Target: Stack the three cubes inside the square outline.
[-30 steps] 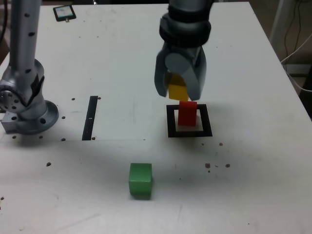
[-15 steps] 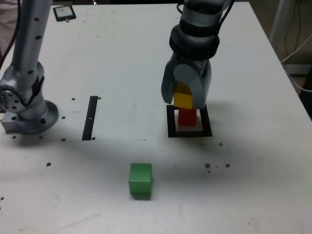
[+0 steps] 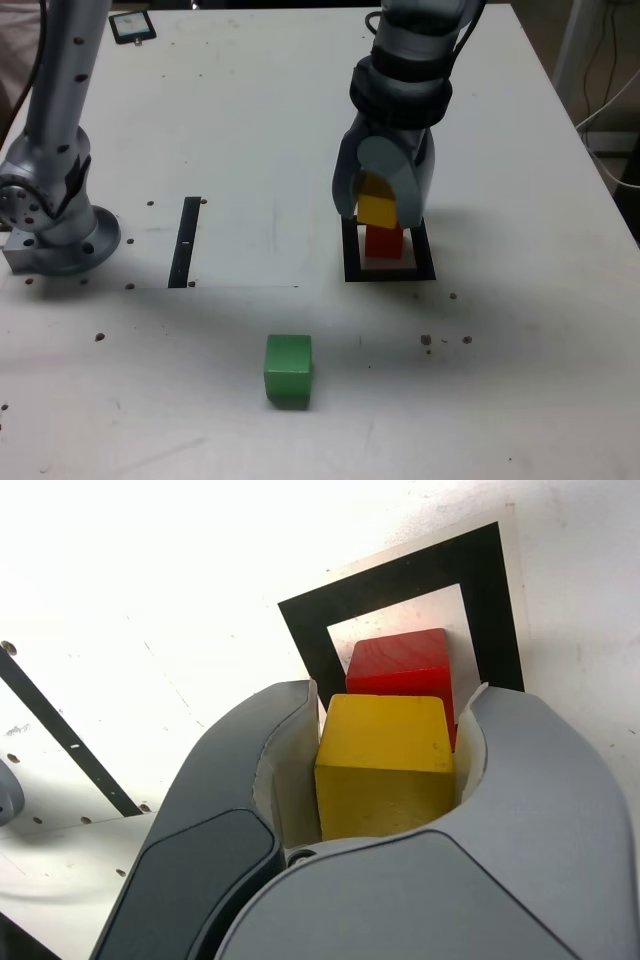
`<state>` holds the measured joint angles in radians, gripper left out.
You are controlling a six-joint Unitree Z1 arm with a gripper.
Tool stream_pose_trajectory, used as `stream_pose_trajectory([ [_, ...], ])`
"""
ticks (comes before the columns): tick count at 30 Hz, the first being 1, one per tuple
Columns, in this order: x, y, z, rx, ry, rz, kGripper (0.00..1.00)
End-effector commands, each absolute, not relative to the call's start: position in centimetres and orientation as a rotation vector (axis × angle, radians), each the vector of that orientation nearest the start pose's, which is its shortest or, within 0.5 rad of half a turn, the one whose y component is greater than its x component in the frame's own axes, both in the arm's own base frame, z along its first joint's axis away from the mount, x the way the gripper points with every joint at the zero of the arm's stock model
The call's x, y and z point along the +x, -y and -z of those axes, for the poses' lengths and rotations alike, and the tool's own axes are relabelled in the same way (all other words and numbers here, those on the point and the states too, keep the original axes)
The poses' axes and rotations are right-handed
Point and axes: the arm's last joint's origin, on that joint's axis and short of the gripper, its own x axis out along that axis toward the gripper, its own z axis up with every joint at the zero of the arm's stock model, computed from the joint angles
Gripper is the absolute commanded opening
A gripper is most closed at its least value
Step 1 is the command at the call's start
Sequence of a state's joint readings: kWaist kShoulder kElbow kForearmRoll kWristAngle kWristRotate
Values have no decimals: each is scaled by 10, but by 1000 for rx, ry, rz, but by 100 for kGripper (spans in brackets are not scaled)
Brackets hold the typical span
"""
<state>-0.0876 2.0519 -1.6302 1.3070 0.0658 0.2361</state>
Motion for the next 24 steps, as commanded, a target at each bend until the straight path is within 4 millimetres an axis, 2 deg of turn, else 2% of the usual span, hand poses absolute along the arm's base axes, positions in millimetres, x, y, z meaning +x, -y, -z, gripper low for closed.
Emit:
stream_pose_trajectory([
  [1, 366, 28, -260, 310, -1706, 223, 68],
  [3, 367, 28, -258, 313, -1708, 228, 84],
  [7, 368, 28, -256, 312, -1718, 230, 97],
  [17, 361, 27, -263, 316, -1710, 225, 99],
  [21, 344, 25, -281, 325, -1680, 213, 99],
  [24, 320, 23, -301, 327, -1651, 208, 99],
])
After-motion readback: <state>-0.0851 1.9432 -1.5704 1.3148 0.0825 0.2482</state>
